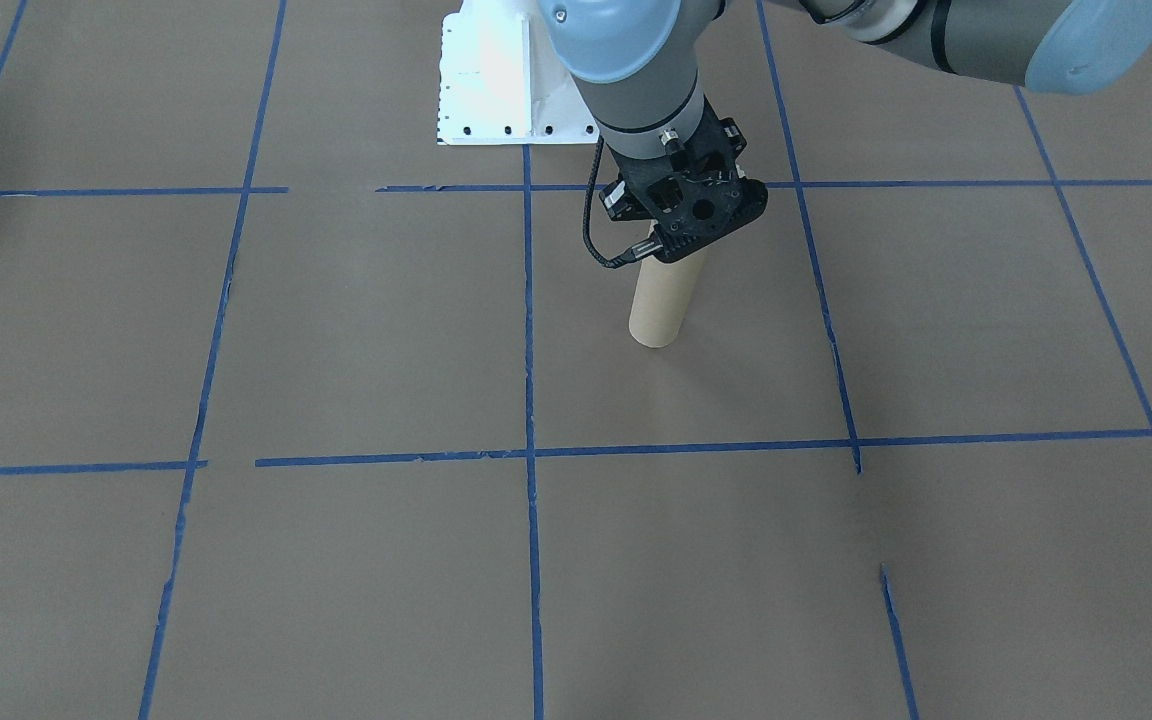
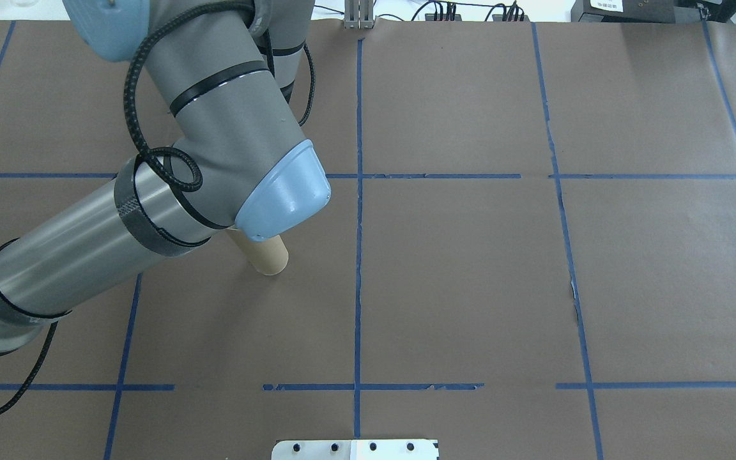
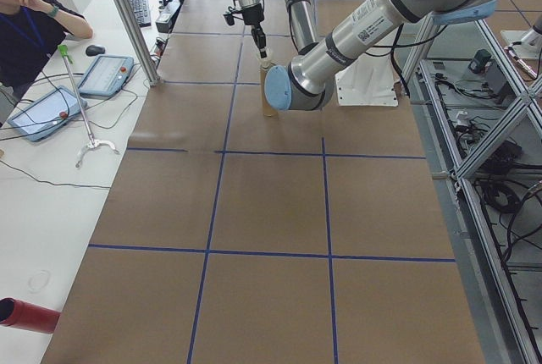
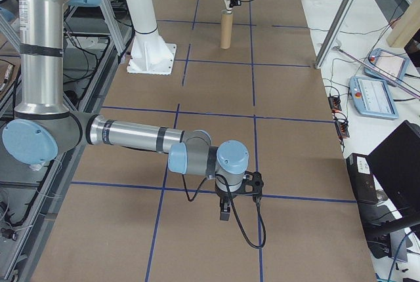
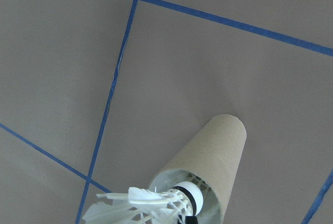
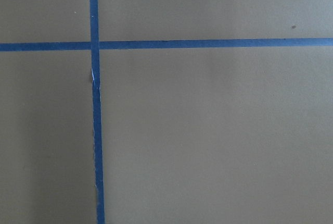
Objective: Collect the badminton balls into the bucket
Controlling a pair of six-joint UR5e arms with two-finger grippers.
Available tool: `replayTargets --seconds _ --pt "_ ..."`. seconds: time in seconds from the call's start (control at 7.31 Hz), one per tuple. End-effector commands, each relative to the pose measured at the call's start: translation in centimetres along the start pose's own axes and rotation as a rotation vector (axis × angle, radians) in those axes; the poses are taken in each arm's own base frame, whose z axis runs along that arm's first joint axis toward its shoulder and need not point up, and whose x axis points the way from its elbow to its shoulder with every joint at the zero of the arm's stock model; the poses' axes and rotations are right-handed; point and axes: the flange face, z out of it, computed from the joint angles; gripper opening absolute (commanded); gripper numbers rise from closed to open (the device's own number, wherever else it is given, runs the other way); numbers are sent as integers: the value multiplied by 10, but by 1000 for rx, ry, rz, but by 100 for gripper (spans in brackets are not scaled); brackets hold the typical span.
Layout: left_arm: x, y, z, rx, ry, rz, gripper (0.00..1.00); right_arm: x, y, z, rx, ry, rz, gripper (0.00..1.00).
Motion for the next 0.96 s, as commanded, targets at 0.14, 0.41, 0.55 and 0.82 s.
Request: replayTargets --seconds 0.14,0.41,0.55,0.82 --pt "-2 1 0 8 7 14 100 0 0 0 0 1 0 100" --pt "-1 1 -3 12 18 18 100 0 0 0 0 1 0 100" --pt "2 2 -6 20 45 32 100 0 0 0 0 1 0 100" --pt "-29 12 -7 68 128 94 100 0 0 0 0 1 0 100"
